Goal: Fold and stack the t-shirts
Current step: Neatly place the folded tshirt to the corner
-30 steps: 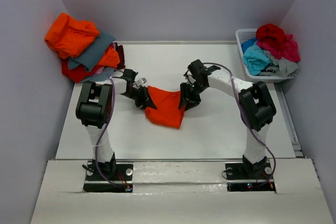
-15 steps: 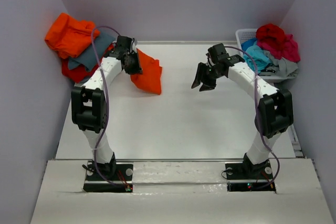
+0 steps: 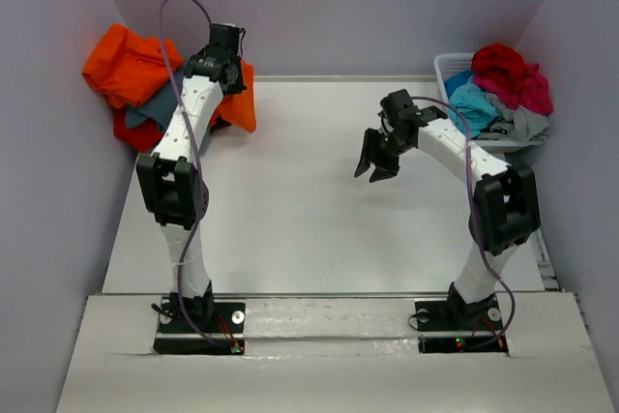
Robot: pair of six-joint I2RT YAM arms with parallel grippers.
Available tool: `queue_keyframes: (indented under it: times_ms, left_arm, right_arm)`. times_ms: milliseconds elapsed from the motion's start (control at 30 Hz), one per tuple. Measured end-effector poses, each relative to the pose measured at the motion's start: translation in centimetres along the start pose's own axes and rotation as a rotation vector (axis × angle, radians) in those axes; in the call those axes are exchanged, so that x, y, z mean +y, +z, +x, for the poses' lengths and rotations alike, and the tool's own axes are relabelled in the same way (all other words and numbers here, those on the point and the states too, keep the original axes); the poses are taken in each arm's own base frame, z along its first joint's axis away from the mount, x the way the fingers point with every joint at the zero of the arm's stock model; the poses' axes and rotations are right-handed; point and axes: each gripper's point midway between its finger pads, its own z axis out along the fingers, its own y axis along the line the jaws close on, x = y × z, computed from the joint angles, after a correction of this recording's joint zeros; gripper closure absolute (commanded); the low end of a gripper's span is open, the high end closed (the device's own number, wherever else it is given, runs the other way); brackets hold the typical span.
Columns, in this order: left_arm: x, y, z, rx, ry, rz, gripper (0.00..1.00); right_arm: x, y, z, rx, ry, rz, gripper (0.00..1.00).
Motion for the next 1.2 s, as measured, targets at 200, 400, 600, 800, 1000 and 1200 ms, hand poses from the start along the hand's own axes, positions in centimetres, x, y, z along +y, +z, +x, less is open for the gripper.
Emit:
queue_keyframes:
  times_ms: [200,400,600,800,1000,1200]
  left_arm:
    - [-0.1,0.5,-4.0,-0.076,-0.022,-0.012,0.94]
    - [1.4,-0.7,-8.0,-0.203,-0.065,-0.043,0.94]
    - [4.9,-2.3,-11.9,-0.351,-0.095,-0.138,0.94]
    - [11.1,-7.0,-16.9,-0.561,-0.172,-0.237,0.94]
    - [18.0,-11.5,-20.9,-0.731,-0.273,-0.316,0.94]
    - [23.8,-9.9,-21.1,-0.752,-0.378,-0.333,0.94]
  right_arm:
    - [-0.6,-0.4,1.2,0.017,0.009,0.011,0.47]
    - [-1.5,-0.8,3.0,0.030,0.036,0.021,0.48]
    - [-2.8,-0.2,4.5,0.067,0.067,0.047,0.48]
    - [-3.0,-0.1,4.6,0.068,0.076,0.056,0.48]
    - [-3.1,0.1,4.5,0.085,0.084,0.075,0.48]
    - [-2.9,0.5,4.0,0.107,0.093,0.092,0.48]
